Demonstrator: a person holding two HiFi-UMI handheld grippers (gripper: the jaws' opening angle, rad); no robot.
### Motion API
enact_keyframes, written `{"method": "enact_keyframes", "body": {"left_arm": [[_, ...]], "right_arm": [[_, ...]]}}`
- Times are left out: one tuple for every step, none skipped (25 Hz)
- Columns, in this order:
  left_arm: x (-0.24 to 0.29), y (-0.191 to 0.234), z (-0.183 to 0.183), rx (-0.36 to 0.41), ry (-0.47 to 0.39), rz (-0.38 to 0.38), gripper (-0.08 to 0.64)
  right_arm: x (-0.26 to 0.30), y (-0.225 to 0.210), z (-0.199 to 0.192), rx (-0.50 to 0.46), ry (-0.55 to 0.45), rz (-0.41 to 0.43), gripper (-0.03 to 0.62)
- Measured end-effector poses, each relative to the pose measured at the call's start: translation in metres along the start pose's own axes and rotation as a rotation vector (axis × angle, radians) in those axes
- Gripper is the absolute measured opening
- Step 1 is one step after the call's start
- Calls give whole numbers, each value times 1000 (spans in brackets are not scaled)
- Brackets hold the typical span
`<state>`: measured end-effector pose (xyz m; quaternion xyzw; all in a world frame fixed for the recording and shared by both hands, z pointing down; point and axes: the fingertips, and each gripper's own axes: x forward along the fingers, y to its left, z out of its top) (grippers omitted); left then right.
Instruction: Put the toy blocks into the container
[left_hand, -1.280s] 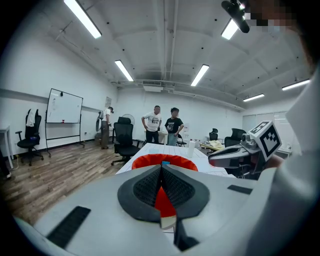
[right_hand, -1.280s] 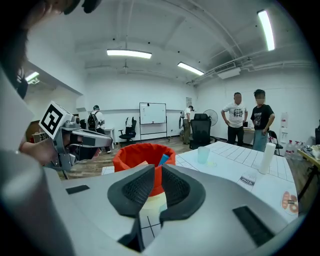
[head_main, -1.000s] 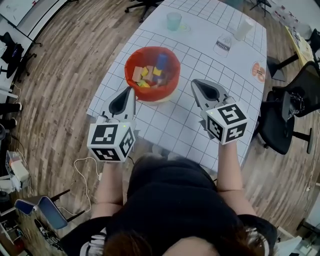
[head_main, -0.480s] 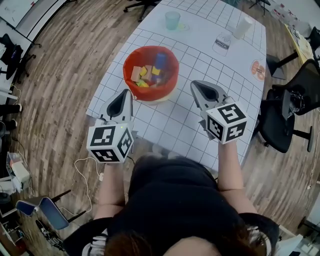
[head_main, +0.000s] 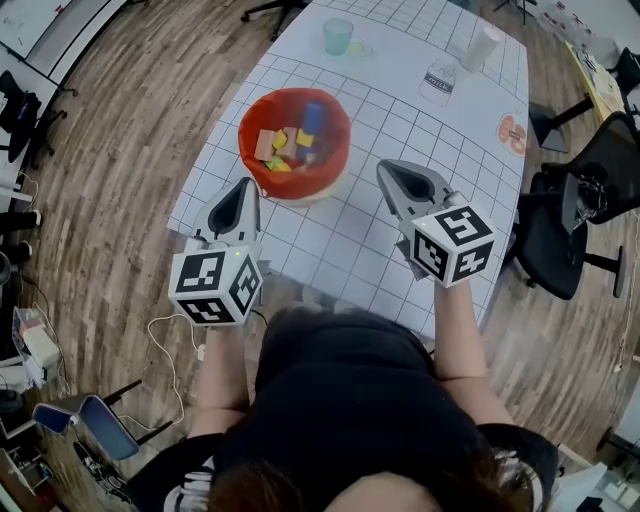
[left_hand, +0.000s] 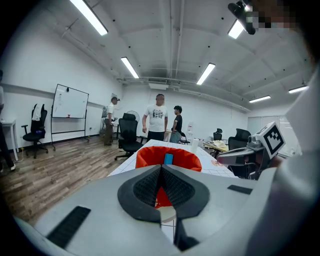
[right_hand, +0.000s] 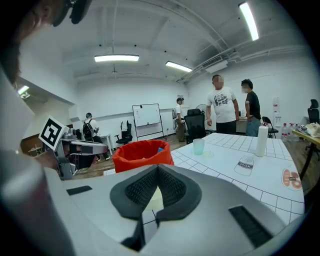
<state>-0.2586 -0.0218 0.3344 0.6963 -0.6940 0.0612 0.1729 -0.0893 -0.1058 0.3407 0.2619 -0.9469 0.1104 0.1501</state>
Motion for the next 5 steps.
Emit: {"method": "enact_keyframes", "body": {"left_arm": [[0, 0, 0, 2, 1, 0, 26], [0, -1, -1, 3, 3, 1, 26], [0, -1, -1, 5, 5, 2, 26], [0, 0, -2, 6, 7, 3, 26], [0, 0, -3, 7, 9, 4, 26]], "right_arm": [[-1, -1, 0, 6, -2, 0, 15], [-2, -2, -1, 12, -3, 0, 15], [-3, -3, -1, 18, -4, -1, 15], [-3, -4, -2, 23, -5, -2, 15], [-4, -4, -3, 27, -6, -3, 15]]}}
